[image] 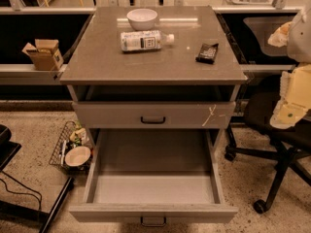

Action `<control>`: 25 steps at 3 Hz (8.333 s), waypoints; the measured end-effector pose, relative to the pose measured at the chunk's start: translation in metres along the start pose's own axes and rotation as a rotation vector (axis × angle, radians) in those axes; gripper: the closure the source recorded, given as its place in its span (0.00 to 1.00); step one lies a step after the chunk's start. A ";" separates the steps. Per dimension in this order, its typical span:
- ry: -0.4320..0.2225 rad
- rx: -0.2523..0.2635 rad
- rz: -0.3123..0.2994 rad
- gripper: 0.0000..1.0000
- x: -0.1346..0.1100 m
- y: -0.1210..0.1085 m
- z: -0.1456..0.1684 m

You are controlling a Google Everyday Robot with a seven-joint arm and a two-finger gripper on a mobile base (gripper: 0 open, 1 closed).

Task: Place rxbar chocolate into middle drawer

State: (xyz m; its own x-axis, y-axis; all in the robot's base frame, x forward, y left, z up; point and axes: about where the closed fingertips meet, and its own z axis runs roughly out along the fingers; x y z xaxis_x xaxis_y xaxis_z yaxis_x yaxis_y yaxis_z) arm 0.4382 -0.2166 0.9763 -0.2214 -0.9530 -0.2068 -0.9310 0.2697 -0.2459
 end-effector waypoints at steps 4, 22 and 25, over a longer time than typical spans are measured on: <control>-0.195 0.196 0.400 0.00 0.019 -0.151 0.033; -0.012 0.156 1.355 1.00 -0.062 -0.299 0.186; 0.125 -0.048 1.380 1.00 -0.001 -0.230 0.171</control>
Offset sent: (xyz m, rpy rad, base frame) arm 0.0688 -0.0360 -0.0078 0.1784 -0.2004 -0.1628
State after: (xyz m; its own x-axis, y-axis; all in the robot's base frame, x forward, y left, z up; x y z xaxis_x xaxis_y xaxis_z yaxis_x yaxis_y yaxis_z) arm 0.7025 -0.2541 0.8711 -0.9833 0.0713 -0.1675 0.0517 0.9916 0.1183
